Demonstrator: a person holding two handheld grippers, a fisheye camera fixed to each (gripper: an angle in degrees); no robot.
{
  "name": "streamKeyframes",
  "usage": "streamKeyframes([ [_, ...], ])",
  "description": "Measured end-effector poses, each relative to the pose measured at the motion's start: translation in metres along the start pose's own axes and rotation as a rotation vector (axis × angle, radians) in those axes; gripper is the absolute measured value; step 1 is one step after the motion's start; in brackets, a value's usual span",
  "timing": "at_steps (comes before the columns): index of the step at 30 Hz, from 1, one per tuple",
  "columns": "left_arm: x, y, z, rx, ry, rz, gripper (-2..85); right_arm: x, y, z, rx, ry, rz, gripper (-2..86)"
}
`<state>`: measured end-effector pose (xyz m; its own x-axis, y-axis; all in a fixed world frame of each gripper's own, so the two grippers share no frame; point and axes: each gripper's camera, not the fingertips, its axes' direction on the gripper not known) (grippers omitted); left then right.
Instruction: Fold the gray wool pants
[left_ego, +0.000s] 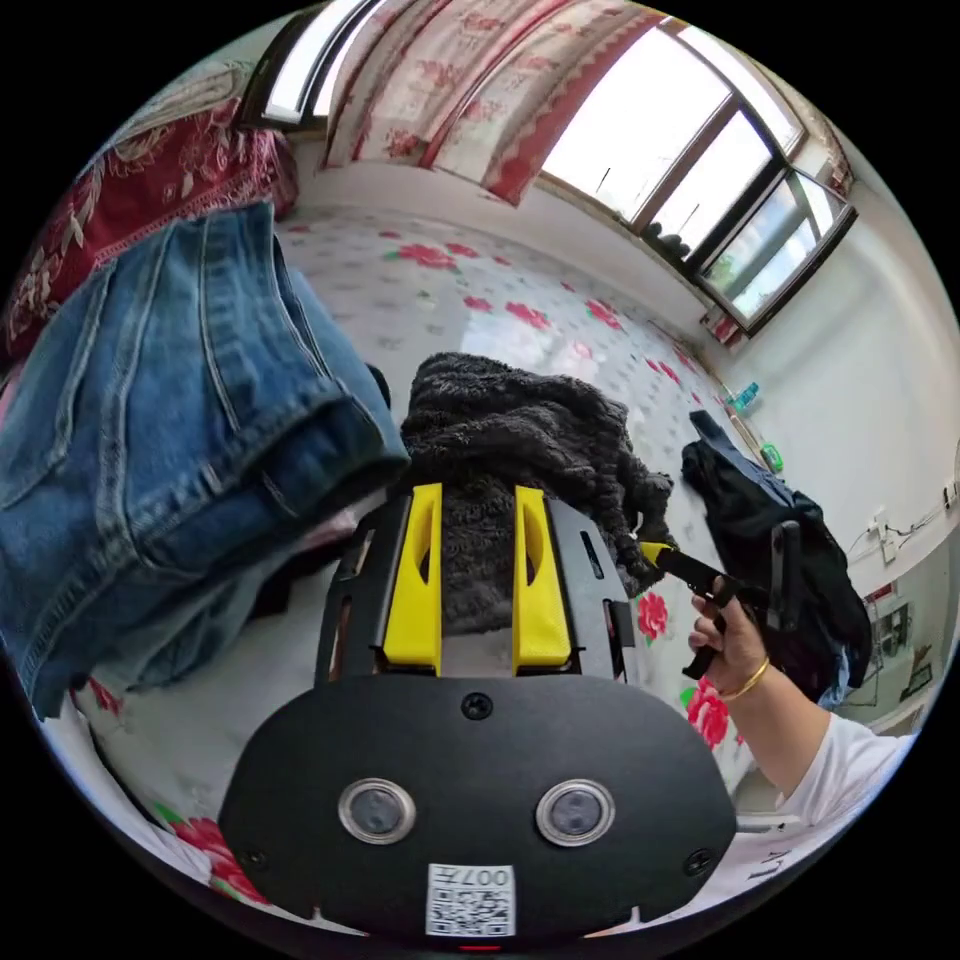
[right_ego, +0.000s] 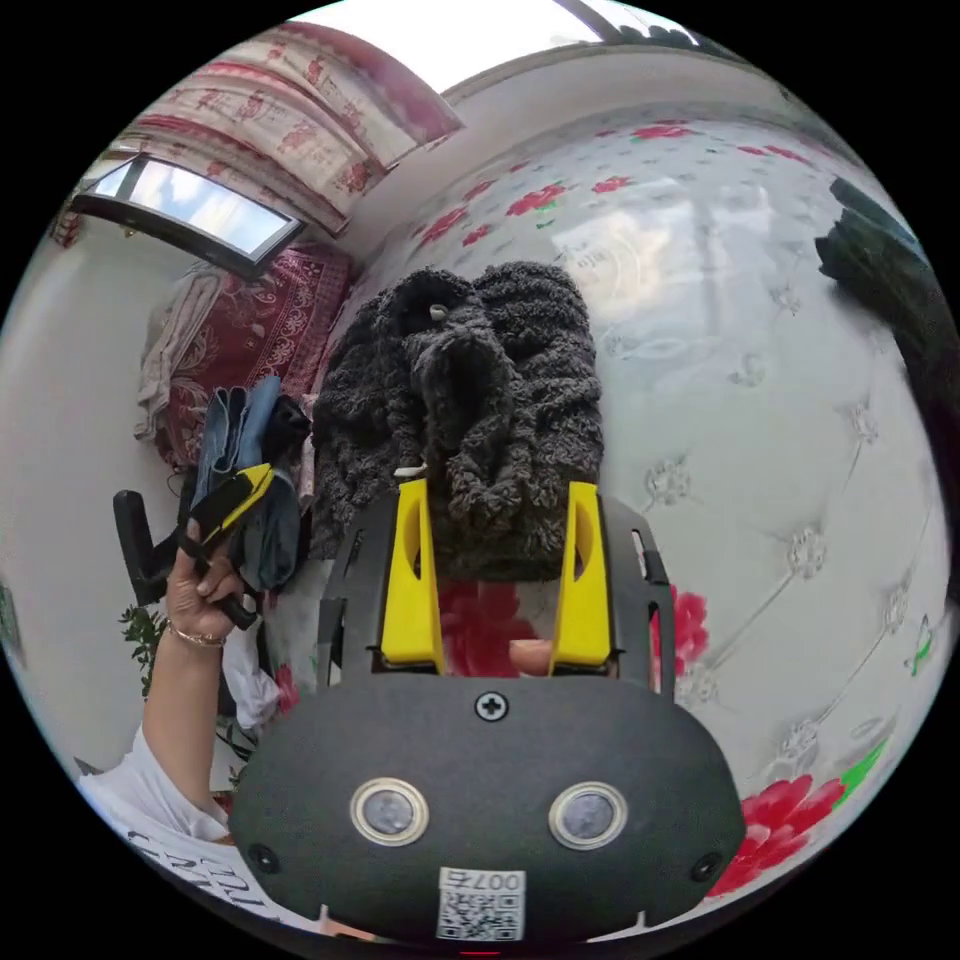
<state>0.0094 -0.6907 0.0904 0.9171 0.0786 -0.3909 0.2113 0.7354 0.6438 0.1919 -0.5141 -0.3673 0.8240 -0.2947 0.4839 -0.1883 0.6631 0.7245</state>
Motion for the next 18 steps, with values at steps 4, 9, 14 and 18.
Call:
streamKeyframes([
  [4,-0.011,0.057,-0.004,0.015,-0.102,0.051,10.8,-0.008,-0.008,-0.015,0.082,0.027,-0.106,12.8],
  [9,-0.012,0.190,-0.021,-0.080,-0.207,0.006,8.9,0.033,0.096,-0.061,0.018,0.195,-0.184,11.9],
  [14,-0.003,0.304,-0.068,-0.265,-0.210,-0.065,8.4,0.119,0.216,-0.197,-0.016,0.587,-0.036,10.4],
  [18,0.009,0.338,-0.090,-0.377,-0.209,-0.064,8.0,0.138,0.272,-0.346,0.270,0.881,0.095,9.5],
])
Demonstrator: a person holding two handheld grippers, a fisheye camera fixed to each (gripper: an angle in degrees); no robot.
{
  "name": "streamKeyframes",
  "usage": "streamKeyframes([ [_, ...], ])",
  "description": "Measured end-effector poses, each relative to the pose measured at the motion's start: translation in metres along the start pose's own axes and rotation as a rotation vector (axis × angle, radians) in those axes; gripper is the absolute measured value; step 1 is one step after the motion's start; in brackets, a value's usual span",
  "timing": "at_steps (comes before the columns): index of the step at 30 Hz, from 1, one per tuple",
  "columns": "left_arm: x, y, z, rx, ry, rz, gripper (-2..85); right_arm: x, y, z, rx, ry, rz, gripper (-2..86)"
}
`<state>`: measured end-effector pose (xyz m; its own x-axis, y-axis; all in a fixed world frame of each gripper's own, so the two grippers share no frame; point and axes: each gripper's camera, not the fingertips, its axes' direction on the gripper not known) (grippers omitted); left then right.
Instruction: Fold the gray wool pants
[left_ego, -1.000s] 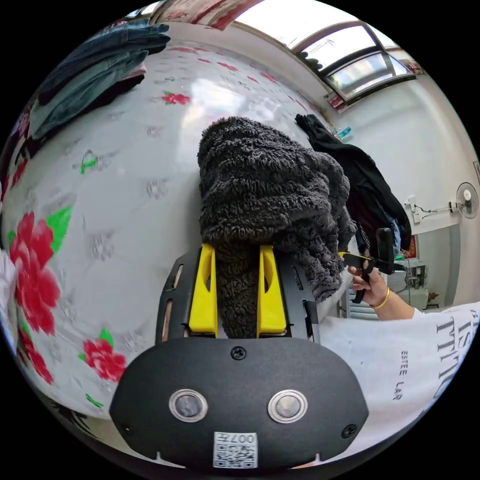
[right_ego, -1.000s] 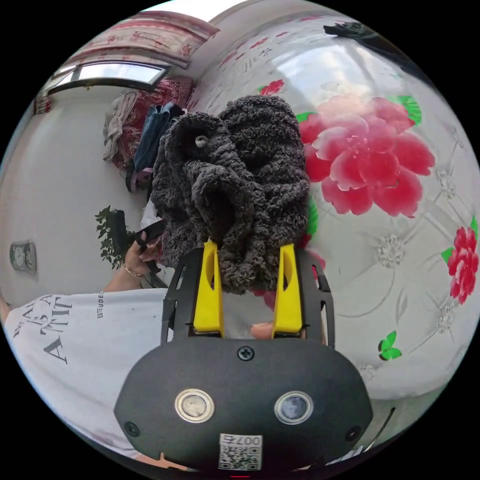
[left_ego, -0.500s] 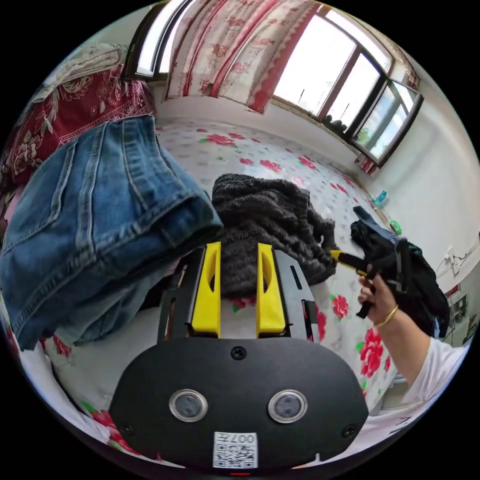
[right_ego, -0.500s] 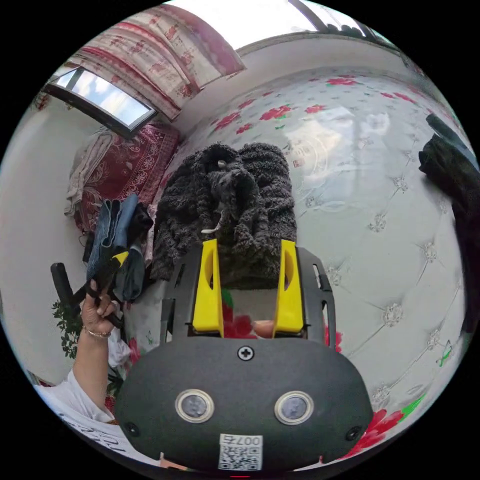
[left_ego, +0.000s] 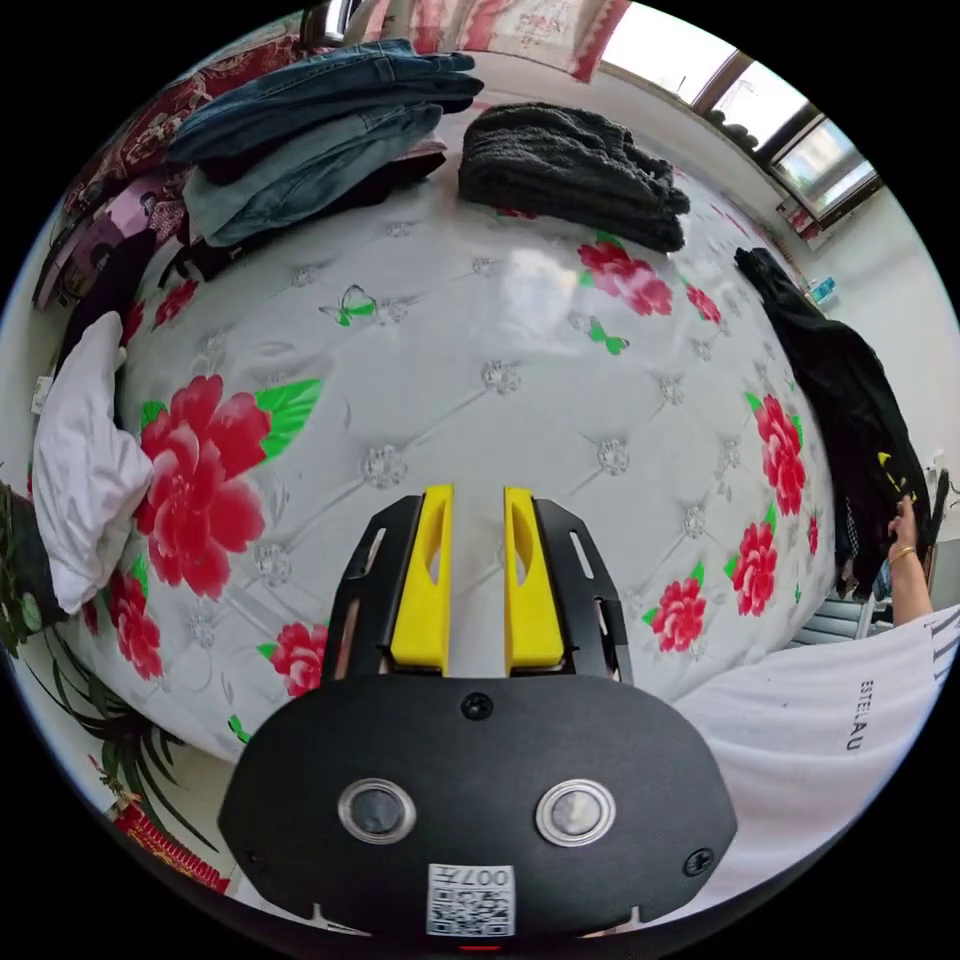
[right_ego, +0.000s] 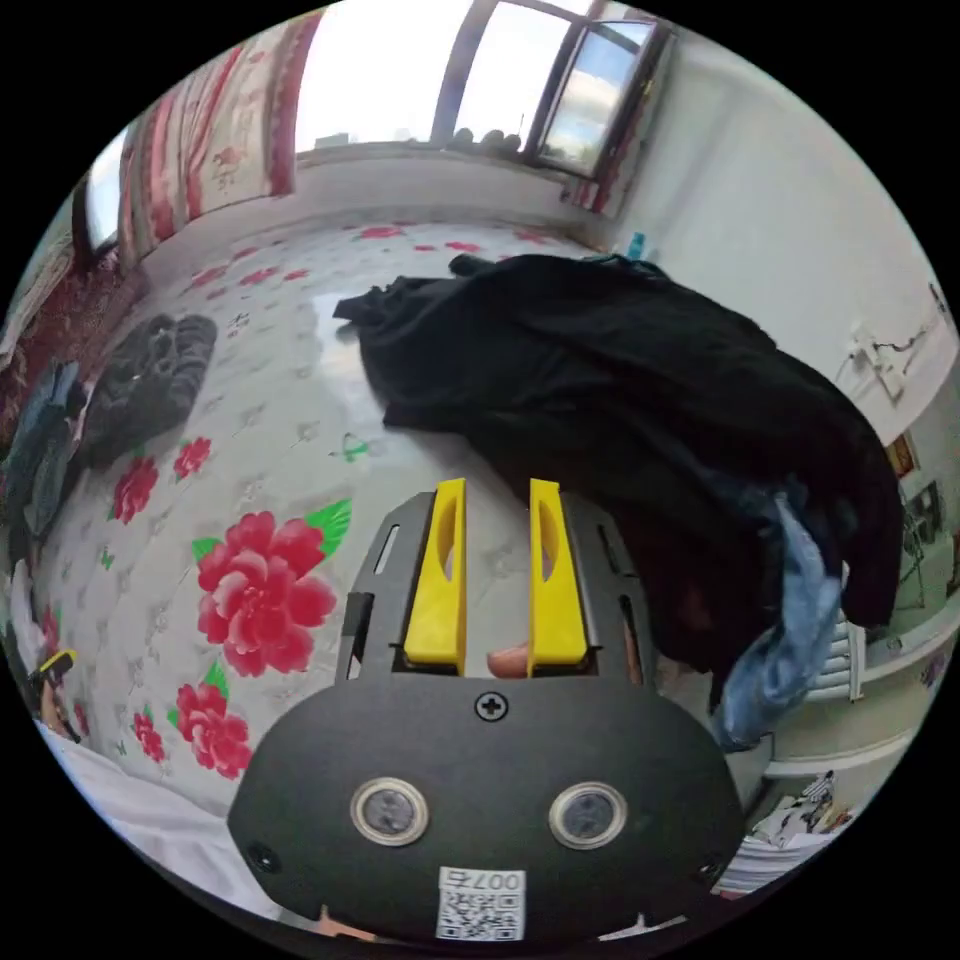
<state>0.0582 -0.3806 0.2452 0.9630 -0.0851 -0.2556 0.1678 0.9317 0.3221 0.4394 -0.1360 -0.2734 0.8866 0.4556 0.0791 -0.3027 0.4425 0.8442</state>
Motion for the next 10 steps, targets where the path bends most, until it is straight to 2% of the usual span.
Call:
streamKeyframes([
  [2,0.010,0.015,-0.016,0.007,0.025,0.032,7.7,0.066,0.007,-0.063,0.179,0.222,0.101,9.4],
  [5,0.023,0.024,-0.032,0.026,0.056,0.058,7.6,0.133,0.014,-0.106,0.258,0.413,0.249,9.5],
  [7,0.031,0.029,-0.042,0.050,0.090,0.071,7.7,0.170,0.017,-0.108,0.217,0.432,0.328,9.3],
  [10,0.042,0.042,-0.057,0.075,0.118,0.101,7.9,0.222,0.027,-0.075,0.005,0.290,0.423,6.5],
])
